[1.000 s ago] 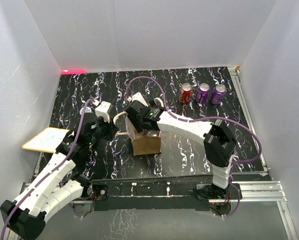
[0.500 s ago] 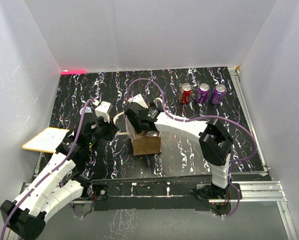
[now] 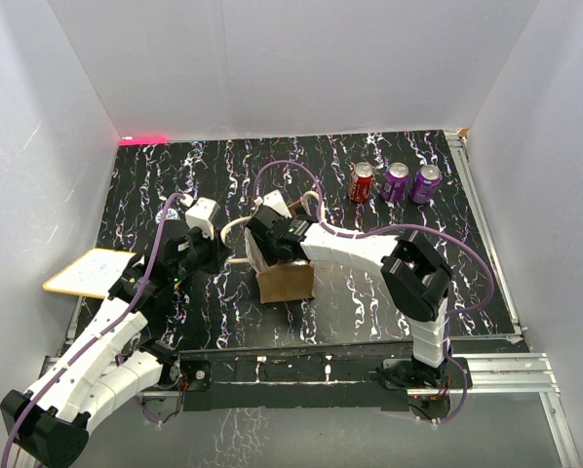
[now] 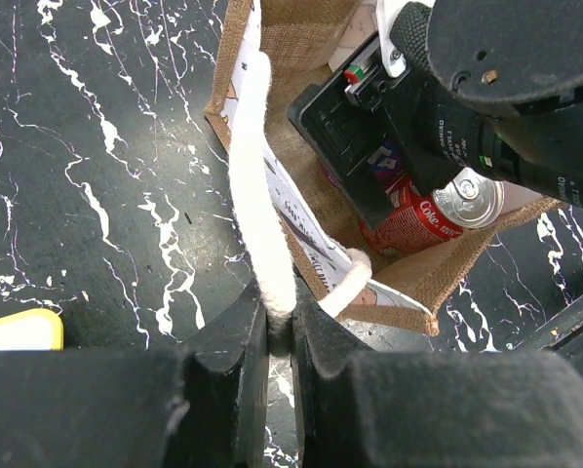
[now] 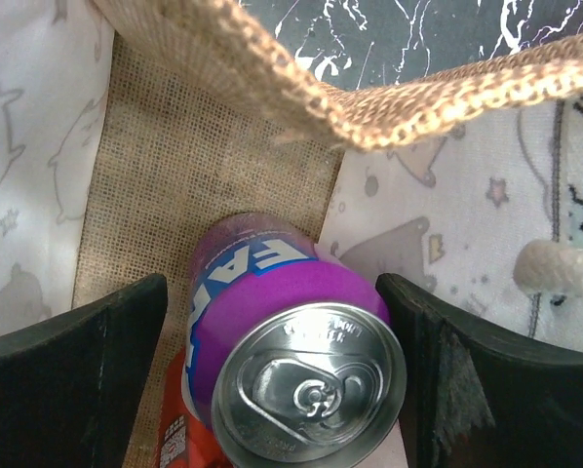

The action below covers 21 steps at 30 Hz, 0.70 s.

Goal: Take the beverage out of the canvas bag

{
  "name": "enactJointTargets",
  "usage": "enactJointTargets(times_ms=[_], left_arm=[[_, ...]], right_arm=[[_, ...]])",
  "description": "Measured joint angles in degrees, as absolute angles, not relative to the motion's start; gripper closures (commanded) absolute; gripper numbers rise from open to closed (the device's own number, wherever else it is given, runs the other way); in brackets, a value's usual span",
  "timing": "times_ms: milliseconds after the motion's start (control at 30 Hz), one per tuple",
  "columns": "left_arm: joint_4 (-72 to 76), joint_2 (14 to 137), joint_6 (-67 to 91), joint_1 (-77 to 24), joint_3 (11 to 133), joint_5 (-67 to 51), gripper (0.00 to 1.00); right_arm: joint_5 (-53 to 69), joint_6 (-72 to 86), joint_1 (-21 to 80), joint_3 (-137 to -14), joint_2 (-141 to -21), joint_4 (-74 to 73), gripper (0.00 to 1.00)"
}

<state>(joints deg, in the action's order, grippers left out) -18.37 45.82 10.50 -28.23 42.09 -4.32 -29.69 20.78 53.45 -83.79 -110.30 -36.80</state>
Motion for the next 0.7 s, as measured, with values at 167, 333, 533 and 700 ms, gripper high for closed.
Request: enactJointTargets(times_ms=[167, 333, 533, 700], left_arm=[[-18.37, 45.82, 10.5, -28.23, 42.09, -4.32, 1.0], [-18.39, 45.82, 10.48, -28.23, 42.09, -4.32, 1.0], [-18.39, 45.82, 10.48, -28.23, 42.09, -4.32, 1.0], [-18.39, 45.82, 10.48, -28.23, 42.09, -4.34, 1.0]], right_arm=[[-30.04, 21.06, 53.12, -83.77, -110.3, -35.99, 0.39], [-30.22, 21.19, 52.93, -83.79, -109.97, -35.7, 0.65], [-28.95, 21.08, 52.93, -83.42, -108.22, -35.46, 0.73], [-26.44, 20.95, 52.86, -76.82, -96.75, -30.24, 0.73]])
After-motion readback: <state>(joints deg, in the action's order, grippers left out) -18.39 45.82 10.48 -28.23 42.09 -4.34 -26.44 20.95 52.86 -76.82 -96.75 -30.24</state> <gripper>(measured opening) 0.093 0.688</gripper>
